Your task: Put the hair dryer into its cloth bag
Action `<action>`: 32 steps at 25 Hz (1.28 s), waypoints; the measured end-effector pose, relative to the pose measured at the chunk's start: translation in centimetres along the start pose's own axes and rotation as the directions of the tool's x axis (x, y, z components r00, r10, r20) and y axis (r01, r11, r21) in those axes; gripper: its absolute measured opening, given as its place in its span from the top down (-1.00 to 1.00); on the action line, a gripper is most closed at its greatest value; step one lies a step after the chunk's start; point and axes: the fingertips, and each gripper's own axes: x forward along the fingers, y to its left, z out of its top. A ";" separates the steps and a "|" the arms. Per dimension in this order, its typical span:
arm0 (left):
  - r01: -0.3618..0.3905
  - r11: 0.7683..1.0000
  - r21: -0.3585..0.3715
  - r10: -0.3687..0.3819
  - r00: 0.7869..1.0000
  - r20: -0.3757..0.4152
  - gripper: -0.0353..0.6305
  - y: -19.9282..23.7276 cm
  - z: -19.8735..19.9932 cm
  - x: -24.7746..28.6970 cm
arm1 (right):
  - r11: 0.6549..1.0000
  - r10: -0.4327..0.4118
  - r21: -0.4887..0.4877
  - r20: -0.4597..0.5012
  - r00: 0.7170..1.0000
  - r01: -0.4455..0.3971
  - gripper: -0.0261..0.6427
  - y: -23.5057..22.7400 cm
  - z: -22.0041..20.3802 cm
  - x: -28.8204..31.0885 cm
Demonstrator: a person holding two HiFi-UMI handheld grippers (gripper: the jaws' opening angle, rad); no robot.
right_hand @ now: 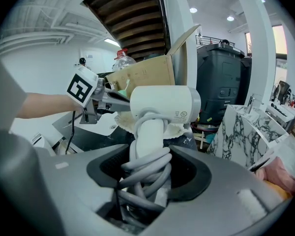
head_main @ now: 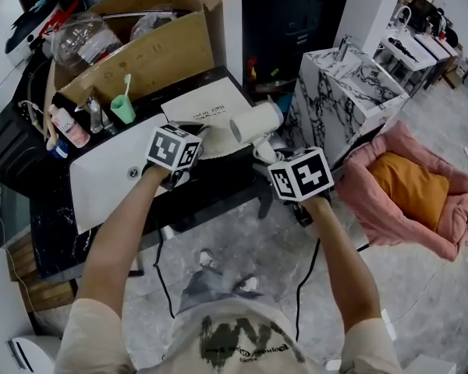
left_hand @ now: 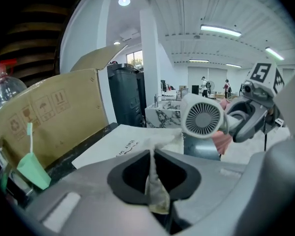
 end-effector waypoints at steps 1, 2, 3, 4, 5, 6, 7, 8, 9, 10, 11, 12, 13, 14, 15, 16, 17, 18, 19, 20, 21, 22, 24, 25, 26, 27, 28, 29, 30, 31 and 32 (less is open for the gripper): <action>-0.005 1.000 -0.006 0.005 1.000 0.010 0.80 0.1 0.5 -0.1 | 1.000 0.001 0.000 0.000 1.000 -0.001 0.18 0.0 0.0 0.0; -0.012 1.000 -0.012 0.012 1.000 0.020 0.80 0.3 1.1 -0.3 | 1.000 0.002 0.000 -0.001 1.000 -0.002 0.18 0.1 -0.1 -0.1; -0.020 1.000 -0.021 0.020 0.999 0.030 0.80 0.5 1.6 -0.4 | 1.000 0.004 0.000 -0.002 1.000 -0.004 0.18 0.1 -0.1 -0.1; -0.028 0.999 -0.034 0.029 0.999 0.042 0.80 0.7 2.2 -0.6 | 1.000 0.005 0.001 -0.003 1.000 -0.005 0.18 0.2 -0.1 -0.2; -0.035 0.998 -0.049 0.038 0.998 0.054 0.80 0.8 2.8 -0.7 | 1.000 0.006 0.002 -0.003 1.000 -0.006 0.18 0.2 -0.2 -0.2; -0.040 0.997 -0.066 0.044 0.997 0.068 0.80 0.9 3.3 -0.8 | 1.000 0.007 0.004 -0.003 1.000 -0.007 0.18 0.3 -0.3 -0.3; -0.042 0.996 -0.080 0.049 0.995 0.082 0.80 1.0 3.9 -0.8 | 1.000 0.010 0.006 -0.002 1.000 -0.010 0.18 0.3 -0.4 -0.3; -0.045 0.995 -0.091 0.054 0.994 0.096 0.80 1.0 4.4 -0.9 | 1.000 0.013 0.008 -0.001 1.000 -0.013 0.18 0.4 -0.4 -0.3; -0.048 0.994 -0.097 0.058 0.993 0.106 0.80 1.1 4.9 -0.9 | 1.000 0.016 0.010 -0.001 1.000 -0.016 0.18 0.5 -0.5 -0.3; -0.051 0.994 -0.100 0.063 0.992 0.113 0.80 1.2 5.3 -1.0 | 1.000 0.018 0.012 -0.003 1.000 -0.018 0.18 0.6 -0.6 -0.3; -0.054 0.993 -0.101 0.065 0.991 0.117 0.80 1.2 5.7 -1.0 | 1.000 0.019 0.014 -0.005 1.000 -0.019 0.18 0.7 -0.7 -0.2; -0.054 0.993 -0.102 0.066 0.991 0.121 0.80 1.2 6.1 -1.0 | 1.000 0.021 0.016 -0.008 1.000 -0.021 0.18 0.8 -0.9 -0.2; -0.053 0.993 -0.105 0.065 0.990 0.124 0.80 1.2 6.4 -1.0 | 1.000 0.023 0.018 -0.010 1.000 -0.023 0.18 0.9 -1.0 -0.2; -0.050 0.993 -0.110 0.065 0.989 0.129 0.80 1.2 6.7 -1.0 | 0.999 0.026 0.019 -0.013 1.000 -0.026 0.18 1.0 -1.1 -0.1; -0.049 0.992 -0.117 0.064 0.989 0.136 0.80 1.2 7.0 -0.9 | 0.999 0.030 0.018 -0.016 0.999 -0.030 0.18 1.2 -1.3 0.0; -0.047 0.991 -0.123 0.065 0.988 0.142 0.80 1.1 7.2 -0.9 | 0.999 0.035 0.018 -0.019 0.999 -0.034 0.18 1.3 -1.4 0.1; -0.048 0.991 -0.127 0.066 0.987 0.146 0.80 1.1 7.5 -0.9 | 0.999 0.039 0.019 -0.023 0.999 -0.039 0.18 1.5 -1.6 0.2; -0.050 0.991 -0.127 0.069 0.987 0.147 0.80 1.1 7.7 -0.9 | 0.999 0.043 0.020 -0.027 0.999 -0.042 0.18 1.6 -1.7 0.3; -0.053 0.991 -0.122 0.071 0.986 0.149 0.80 1.0 7.9 -0.9 | 0.999 0.046 0.022 -0.032 0.998 -0.046 0.18 1.7 -1.9 0.5; -0.055 0.992 -0.114 0.072 0.986 0.152 0.80 0.9 8.2 -1.0 | 0.998 0.051 0.024 -0.036 0.998 -0.050 0.18 1.8 -2.1 0.6; -0.057 0.993 -0.105 0.073 0.985 0.155 0.80 0.8 8.5 -1.1 | 0.998 0.057 0.027 -0.041 0.998 -0.056 0.18 1.9 -2.3 0.8; -0.057 0.993 -0.100 0.073 0.985 0.156 0.80 0.7 8.6 -1.1 | 0.997 0.065 0.031 -0.045 0.997 -0.064 0.18 2.1 -2.4 1.1; -0.049 0.994 -0.102 0.064 0.986 0.153 0.80 0.6 8.3 -0.9 | 0.996 0.083 0.043 -0.053 0.995 -0.081 0.18 2.4 -2.8 1.6; -0.043 0.994 -0.104 0.058 0.987 0.153 0.80 0.5 8.2 -0.8 | 0.995 0.091 0.053 -0.057 0.994 -0.088 0.18 2.5 -2.9 1.9; -0.038 0.994 -0.102 0.054 0.987 0.154 0.80 0.4 8.1 -0.8 | 0.994 0.098 0.064 -0.060 0.993 -0.094 0.18 2.6 -3.0 2.2; -0.035 0.995 -0.099 0.050 0.986 0.156 0.80 0.3 8.1 -0.9 | 0.992 0.103 0.074 -0.062 0.993 -0.099 0.18 2.6 -3.0 2.5; -0.033 0.995 -0.094 0.048 0.986 0.158 0.80 0.2 8.1 -1.0 | 0.991 0.109 0.083 -0.064 0.992 -0.104 0.18 2.7 -3.0 2.9; -0.032 0.995 -0.090 0.046 0.986 0.159 0.80 0.1 8.1 -1.0 | 0.990 0.114 0.091 -0.066 0.991 -0.108 0.18 2.8 -3.0 3.2; -0.029 0.996 -0.085 0.042 0.986 0.162 0.80 0.0 8.1 -1.1 | 0.989 0.120 0.099 -0.067 0.991 -0.113 0.18 2.9 -2.9 3.6; -0.024 0.996 -0.082 0.037 0.986 0.164 0.80 -0.1 8.1 -1.2 | 0.988 0.124 0.104 -0.068 0.990 -0.117 0.18 2.9 -2.8 4.0; -0.015 0.997 -0.079 0.028 0.986 0.165 0.80 -0.2 8.0 -1.2 | 0.987 0.128 0.108 -0.069 0.989 -0.120 0.18 2.9 -2.7 4.3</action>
